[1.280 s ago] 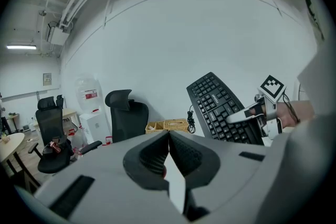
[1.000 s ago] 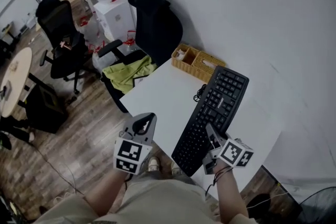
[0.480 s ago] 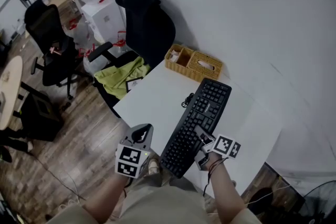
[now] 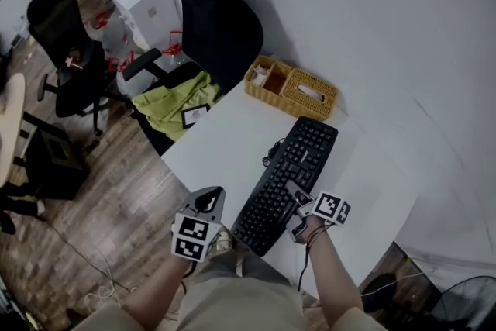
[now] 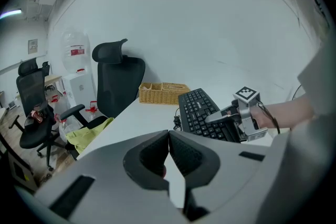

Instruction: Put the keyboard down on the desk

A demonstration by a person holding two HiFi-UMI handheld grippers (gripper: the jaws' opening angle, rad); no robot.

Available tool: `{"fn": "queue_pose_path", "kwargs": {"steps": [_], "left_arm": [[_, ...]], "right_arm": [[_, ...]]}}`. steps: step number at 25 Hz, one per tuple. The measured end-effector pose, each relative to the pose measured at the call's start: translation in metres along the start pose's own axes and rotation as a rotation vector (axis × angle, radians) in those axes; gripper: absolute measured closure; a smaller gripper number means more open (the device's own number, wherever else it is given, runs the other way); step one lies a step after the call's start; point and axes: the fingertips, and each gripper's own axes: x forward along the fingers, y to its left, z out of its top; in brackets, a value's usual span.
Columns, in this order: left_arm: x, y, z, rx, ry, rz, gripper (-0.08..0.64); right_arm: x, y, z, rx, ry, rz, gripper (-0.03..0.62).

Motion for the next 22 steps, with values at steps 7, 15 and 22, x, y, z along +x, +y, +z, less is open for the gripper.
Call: {"fn": "queue_pose_path", "kwargs": {"steps": [7, 15, 22], "left_arm": [[0.021, 0.004, -0.021, -0.090, 0.048, -0.026, 0.537], [0.024, 0.010, -0.032, -0.084, 0.080, -0.009, 0.537], [0.027, 0.001, -0.038, -0.062, 0.104, -0.014, 0.537]], "right_arm": [[0.019, -0.026, 0.003, 0.098, 0.010, 0.029, 0.503], [0.026, -0.040, 0.006, 0.090, 0.045, -0.072, 0.471], [0.023, -0.057, 0.006, 0.028, 0.060, -0.233, 0.369]]}}
